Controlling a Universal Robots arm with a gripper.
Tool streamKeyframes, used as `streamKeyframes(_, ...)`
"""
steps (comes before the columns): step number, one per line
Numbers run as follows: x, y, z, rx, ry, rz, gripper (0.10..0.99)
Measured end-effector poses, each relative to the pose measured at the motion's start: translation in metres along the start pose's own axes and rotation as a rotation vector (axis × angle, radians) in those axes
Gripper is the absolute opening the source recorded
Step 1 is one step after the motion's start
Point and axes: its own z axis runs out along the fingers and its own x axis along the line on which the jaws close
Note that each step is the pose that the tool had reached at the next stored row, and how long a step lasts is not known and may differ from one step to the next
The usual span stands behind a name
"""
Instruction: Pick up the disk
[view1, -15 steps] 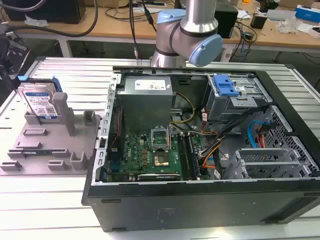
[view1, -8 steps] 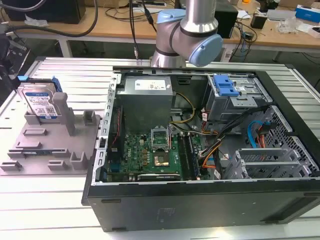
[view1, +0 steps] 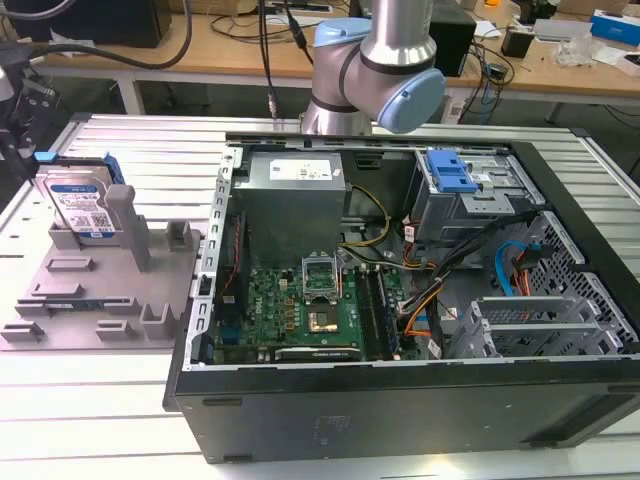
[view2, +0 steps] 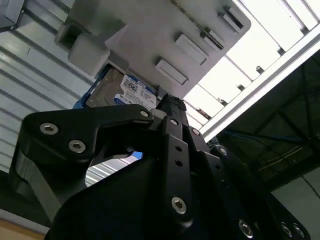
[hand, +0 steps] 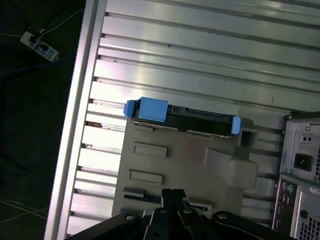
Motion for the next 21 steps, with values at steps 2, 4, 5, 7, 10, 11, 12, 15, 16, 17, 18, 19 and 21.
streamKeyframes(2, 0.0, 0.0, 0.0, 0.0, 0.0019, -0.049, 0.106)
streamKeyframes(4, 0.0, 0.0, 0.0001, 0.0, 0.0034, -0.089, 0.106)
streamKeyframes(5, 0.0, 0.0, 0.0001, 0.0, 0.0041, -0.108, 0.106)
streamKeyframes(7, 0.0, 0.0, 0.0001, 0.0, 0.0056, -0.147, 0.106)
streamKeyframes(10, 0.0, 0.0, 0.0002, 0.0, 0.0082, -0.216, 0.106)
streamKeyframes(11, 0.0, 0.0, 0.0002, 0.0, 0.0088, -0.234, 0.106)
streamKeyframes(12, 0.0, 0.0, 0.0002, 0.0, 0.0098, -0.259, 0.114)
streamKeyframes(15, 0.0, 0.0, 0.0002, 0.0, 0.0121, -0.321, 0.235)
streamKeyframes(16, 0.0, 0.0, 0.0003, 0.0, 0.0129, -0.342, 0.294)
streamKeyframes(17, 0.0, 0.0, 0.0003, 0.0, 0.0137, -0.363, 0.357)
streamKeyframes(18, 0.0, 0.0, 0.0003, 0.0, 0.0144, -0.381, 0.357)
streamKeyframes(19, 0.0, 0.0, 0.0003, 0.0, 0.015, -0.398, 0.416)
streamKeyframes(21, 0.0, 0.0, 0.0005, 0.0, 0.0165, -0.438, 0.475)
